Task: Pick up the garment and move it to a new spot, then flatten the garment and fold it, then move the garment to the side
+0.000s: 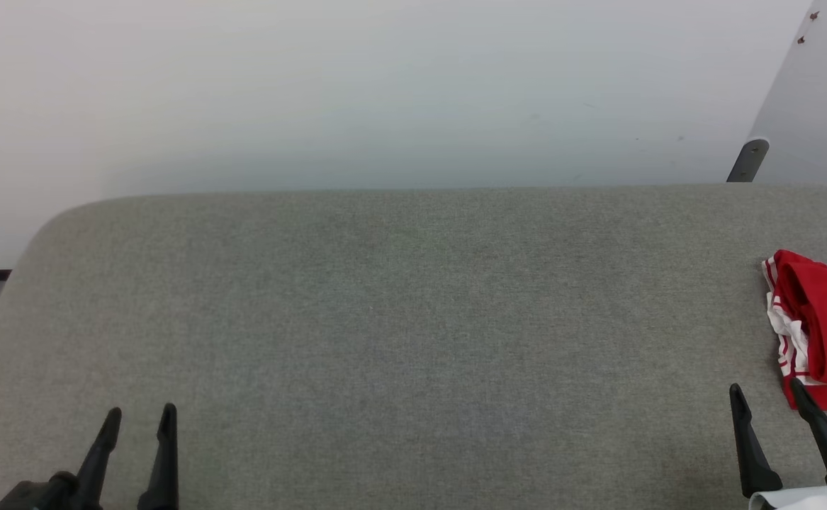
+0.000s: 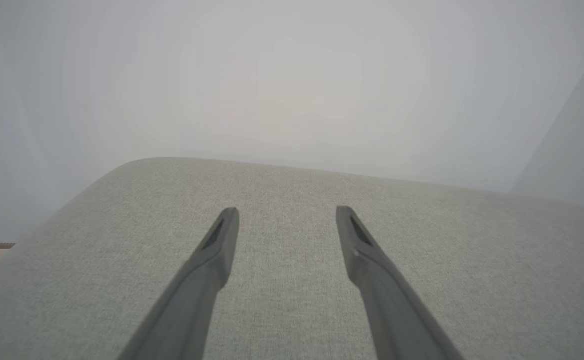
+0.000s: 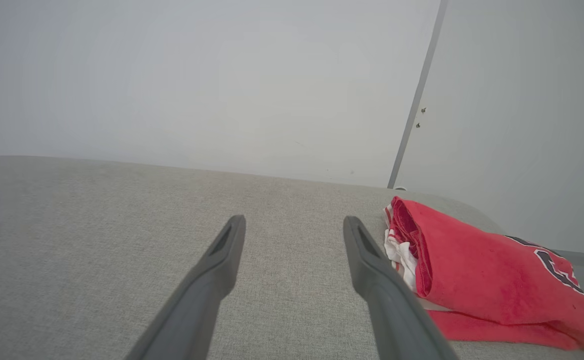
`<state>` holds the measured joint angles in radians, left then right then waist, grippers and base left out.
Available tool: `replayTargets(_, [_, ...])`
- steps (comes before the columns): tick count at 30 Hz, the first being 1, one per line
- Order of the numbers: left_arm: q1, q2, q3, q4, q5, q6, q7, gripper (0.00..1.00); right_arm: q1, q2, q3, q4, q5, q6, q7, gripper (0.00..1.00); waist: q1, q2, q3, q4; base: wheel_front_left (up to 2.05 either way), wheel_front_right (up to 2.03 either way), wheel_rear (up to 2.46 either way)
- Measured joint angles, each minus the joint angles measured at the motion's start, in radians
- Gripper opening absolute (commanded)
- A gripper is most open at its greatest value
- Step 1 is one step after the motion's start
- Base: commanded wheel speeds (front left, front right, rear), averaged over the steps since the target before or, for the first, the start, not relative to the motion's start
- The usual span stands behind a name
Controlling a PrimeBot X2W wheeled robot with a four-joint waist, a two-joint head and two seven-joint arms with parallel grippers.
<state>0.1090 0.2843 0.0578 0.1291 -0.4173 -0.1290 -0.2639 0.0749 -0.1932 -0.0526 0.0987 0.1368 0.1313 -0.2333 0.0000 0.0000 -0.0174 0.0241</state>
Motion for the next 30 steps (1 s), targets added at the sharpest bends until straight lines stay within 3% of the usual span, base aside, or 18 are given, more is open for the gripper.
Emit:
replayTargets(11, [0.001,0.001,-0.005,-0.005,-0.011,0.000,0.000,1.00,0.000,0.001,-0.002,-0.005,-0.003,0.000,0.000,1.00,0.0000,0.0000,0.000,0.001,0.00,0.00,0.00])
replayTargets(12, [0.001,0.001,-0.005,-0.005,-0.013,0.000,0.000,0.00,0.000,0.001,-0.002,-0.005,-0.004,0.000,0.000,0.00,0.0000,0.0000,0.001,0.002,0.00,0.00,0.00])
replayTargets(18, [0.016,-0.038,-0.021,0.044,-0.016,0.000,0.002,0.00,0.021,0.023,0.001,0.046,0.002,0.000,0.007,0.00,0.0000,0.0000,0.001,0.002,0.00,0.00,0.00])
replayTargets(30, [-0.007,-0.069,-0.013,0.057,-0.199,0.000,0.063,0.00,0.004,0.043,-0.006,0.064,0.229,0.000,0.060,0.00,0.0000,0.0000,0.003,-0.001,0.00,0.00,0.00])
